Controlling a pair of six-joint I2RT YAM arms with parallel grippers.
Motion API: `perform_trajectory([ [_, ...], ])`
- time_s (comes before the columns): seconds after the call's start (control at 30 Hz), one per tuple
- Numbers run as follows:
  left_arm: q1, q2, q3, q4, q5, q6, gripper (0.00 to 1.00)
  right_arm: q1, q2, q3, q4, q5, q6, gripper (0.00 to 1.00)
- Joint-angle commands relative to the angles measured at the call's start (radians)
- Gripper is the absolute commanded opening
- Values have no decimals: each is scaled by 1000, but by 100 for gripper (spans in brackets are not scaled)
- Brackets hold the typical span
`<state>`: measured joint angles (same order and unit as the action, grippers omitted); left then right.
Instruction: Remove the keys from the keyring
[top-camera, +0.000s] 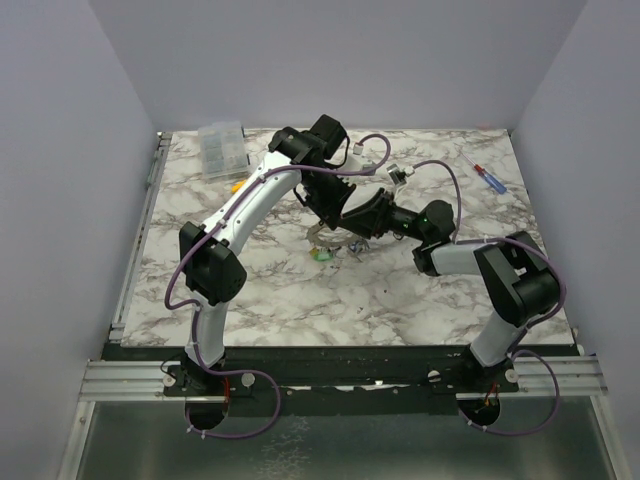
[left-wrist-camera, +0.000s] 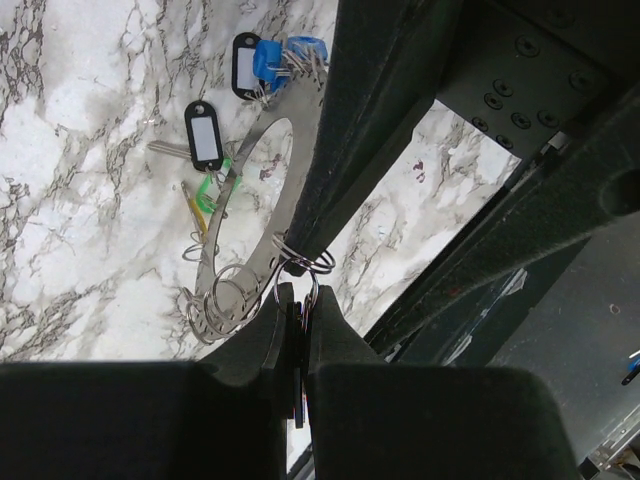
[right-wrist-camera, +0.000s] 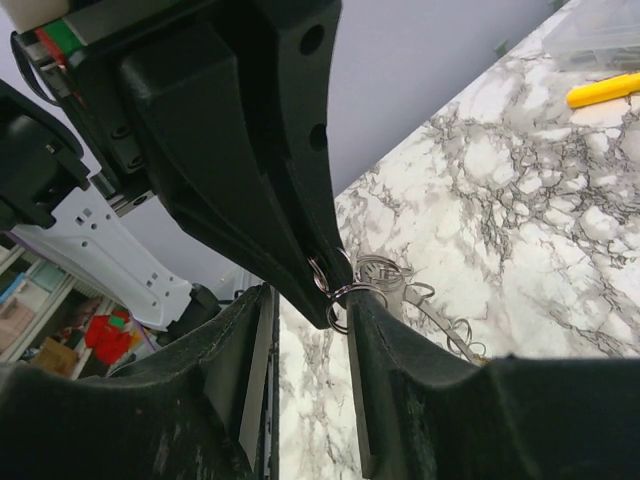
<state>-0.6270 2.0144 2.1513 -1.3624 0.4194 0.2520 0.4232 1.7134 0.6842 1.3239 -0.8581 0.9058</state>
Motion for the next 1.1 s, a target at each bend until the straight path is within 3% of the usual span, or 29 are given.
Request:
perform_trajectory([
  [0.0, 0, -52, 17, -6, 51, 13, 0, -4, 34, 23, 97, -12, 45, 40],
  [0.37, 26, -69, 2, -11, 75, 16, 0, -21, 58, -7, 227, -87, 116, 21],
  [0.57, 30, -72, -4, -12, 84, 16, 0, -23, 43, -5, 200, -93, 76, 1],
  [0.63, 30, -72, -6, -14, 88, 19, 0, -23, 35, -4, 172, -91, 43, 1],
  [0.83, 30, -71, -8, -15, 79, 21, 0, -22, -30, -18, 79, -119, -157, 1],
  [1.07, 30, -60, -13, -14, 80, 19, 0, -4, -148, -64, -82, -158, -567, 1],
])
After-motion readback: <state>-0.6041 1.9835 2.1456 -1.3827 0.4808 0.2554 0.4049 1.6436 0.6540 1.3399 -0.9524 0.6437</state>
